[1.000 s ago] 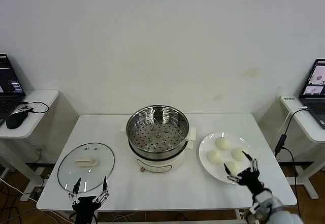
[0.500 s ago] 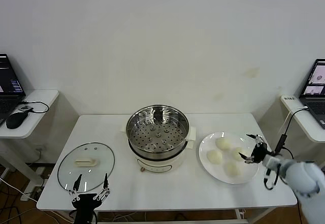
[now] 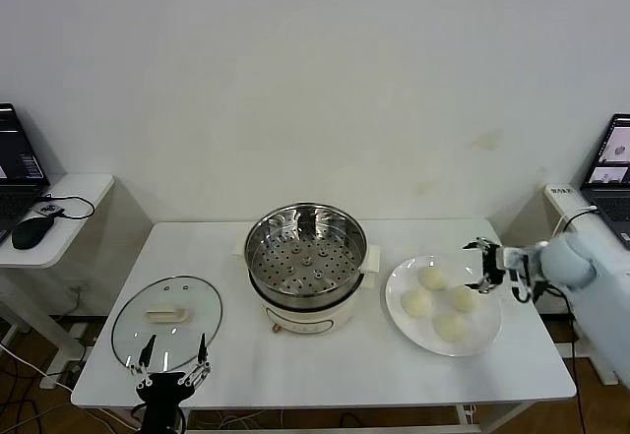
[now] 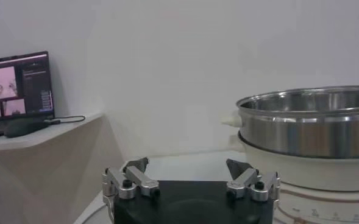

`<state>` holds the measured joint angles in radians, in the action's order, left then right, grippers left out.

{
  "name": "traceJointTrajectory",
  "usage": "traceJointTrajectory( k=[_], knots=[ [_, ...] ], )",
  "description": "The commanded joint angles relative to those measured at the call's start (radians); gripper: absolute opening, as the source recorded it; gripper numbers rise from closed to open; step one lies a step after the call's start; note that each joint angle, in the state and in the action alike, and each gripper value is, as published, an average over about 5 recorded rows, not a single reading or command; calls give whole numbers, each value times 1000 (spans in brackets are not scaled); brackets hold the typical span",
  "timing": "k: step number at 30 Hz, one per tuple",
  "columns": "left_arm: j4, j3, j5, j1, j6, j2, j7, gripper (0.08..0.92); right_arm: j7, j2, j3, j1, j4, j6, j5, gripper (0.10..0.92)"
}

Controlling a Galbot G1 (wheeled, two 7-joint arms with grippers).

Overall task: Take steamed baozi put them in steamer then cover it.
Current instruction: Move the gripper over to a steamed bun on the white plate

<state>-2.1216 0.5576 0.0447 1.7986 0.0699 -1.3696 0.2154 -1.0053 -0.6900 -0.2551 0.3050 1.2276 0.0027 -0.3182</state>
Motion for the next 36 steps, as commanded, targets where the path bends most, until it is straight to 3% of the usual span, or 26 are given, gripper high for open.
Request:
traceJointTrajectory(
  k=[1, 30, 36],
  knots=[
    [1, 11, 4, -4, 3, 3, -3, 823, -91, -95, -288, -244, -201, 37, -11, 823],
    [23, 18, -7, -12, 28, 9, -6, 823, -38, -274, -254, -195, -373, 9, -130, 821],
    [27, 17, -8, -20, 27, 9, -7, 823, -39, -283, -253, -194, -379, 4, -130, 780]
  ],
)
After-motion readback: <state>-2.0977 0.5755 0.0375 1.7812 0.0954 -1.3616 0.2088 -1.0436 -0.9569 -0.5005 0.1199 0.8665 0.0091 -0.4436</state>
